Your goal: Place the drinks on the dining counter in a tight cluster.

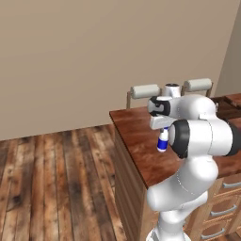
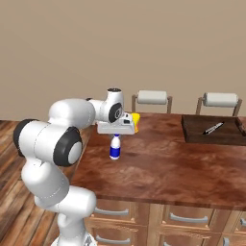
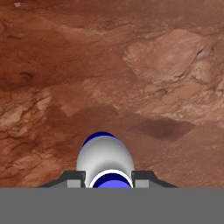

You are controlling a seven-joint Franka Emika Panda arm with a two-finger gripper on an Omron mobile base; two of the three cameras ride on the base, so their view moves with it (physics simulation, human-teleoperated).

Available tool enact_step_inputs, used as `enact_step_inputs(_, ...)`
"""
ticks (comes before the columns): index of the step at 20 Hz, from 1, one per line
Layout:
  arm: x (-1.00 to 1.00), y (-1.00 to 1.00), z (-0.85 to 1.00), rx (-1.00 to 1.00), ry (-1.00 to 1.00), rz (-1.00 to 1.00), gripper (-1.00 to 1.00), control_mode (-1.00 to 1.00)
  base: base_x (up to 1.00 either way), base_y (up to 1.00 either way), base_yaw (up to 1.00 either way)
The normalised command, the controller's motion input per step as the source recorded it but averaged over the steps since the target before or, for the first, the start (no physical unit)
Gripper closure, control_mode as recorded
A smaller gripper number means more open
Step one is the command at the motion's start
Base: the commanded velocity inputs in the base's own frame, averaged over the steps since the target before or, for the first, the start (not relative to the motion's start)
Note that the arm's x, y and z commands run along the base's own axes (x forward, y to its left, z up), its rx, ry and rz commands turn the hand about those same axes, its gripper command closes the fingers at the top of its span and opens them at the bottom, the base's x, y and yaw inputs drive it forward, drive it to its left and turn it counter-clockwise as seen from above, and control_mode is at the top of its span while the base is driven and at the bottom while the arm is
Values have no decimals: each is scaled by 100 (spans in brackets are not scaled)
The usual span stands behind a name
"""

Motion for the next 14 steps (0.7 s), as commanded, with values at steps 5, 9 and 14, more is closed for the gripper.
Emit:
enact_step_inputs(5, 0, 0, -10, 0, 0, 0, 100, -100, 0, 0, 0)
enact_step_inputs(9, 0, 0, 0, 0, 0, 0, 100, -100, 0, 0, 0)
enact_step_inputs(14, 0, 0, 0, 0, 0, 0, -100, -100, 0, 0, 0)
